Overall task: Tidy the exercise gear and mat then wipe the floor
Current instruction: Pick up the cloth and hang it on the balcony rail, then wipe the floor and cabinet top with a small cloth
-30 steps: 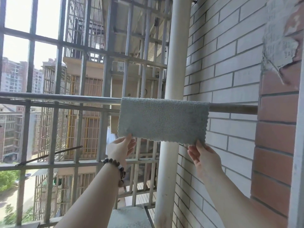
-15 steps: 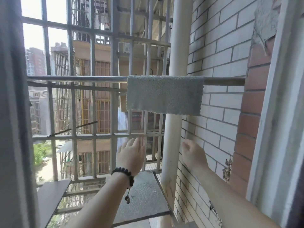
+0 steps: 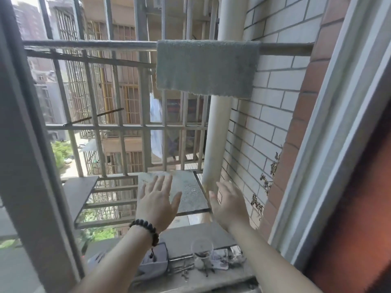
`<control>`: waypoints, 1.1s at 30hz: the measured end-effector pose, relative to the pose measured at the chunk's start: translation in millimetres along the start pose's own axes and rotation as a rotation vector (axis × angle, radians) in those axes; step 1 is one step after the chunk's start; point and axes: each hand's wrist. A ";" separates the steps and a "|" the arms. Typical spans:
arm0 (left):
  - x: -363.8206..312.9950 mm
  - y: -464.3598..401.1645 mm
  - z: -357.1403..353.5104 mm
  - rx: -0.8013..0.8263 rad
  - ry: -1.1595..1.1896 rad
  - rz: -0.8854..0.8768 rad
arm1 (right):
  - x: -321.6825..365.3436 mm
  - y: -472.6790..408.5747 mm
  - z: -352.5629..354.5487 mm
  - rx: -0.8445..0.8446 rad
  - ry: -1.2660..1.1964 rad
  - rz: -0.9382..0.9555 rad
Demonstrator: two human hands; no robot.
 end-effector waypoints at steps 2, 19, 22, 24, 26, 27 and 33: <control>0.4 17.3 -4.0 0.029 -0.007 -0.009 | -1.4 17.0 -3.3 0.030 0.020 -0.012; 3.8 144.7 -9.1 0.268 0.183 -0.364 | 23.7 221.0 1.4 -0.056 0.246 -0.371; -12.0 173.7 -9.5 0.330 0.220 -0.453 | 18.9 263.1 20.0 -0.119 0.313 -0.478; -28.0 196.0 -8.4 0.363 0.255 -0.536 | 18.1 293.8 39.5 -0.120 0.376 -0.561; -47.6 221.3 -5.5 0.379 0.297 -0.618 | 17.5 325.8 60.3 -0.118 0.431 -0.651; -58.8 234.9 -3.9 0.392 0.314 -0.662 | 16.0 342.3 70.5 -0.136 0.455 -0.691; -136.3 325.9 22.7 0.497 0.482 -0.930 | 11.5 450.3 140.8 -0.322 0.569 -0.943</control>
Point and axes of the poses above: each hand's wrist, its own y-axis away from the middle knuckle, its own z-axis out of the back of the hand, x = y × z, and after that the axes turned 11 degrees about -x, right-handed
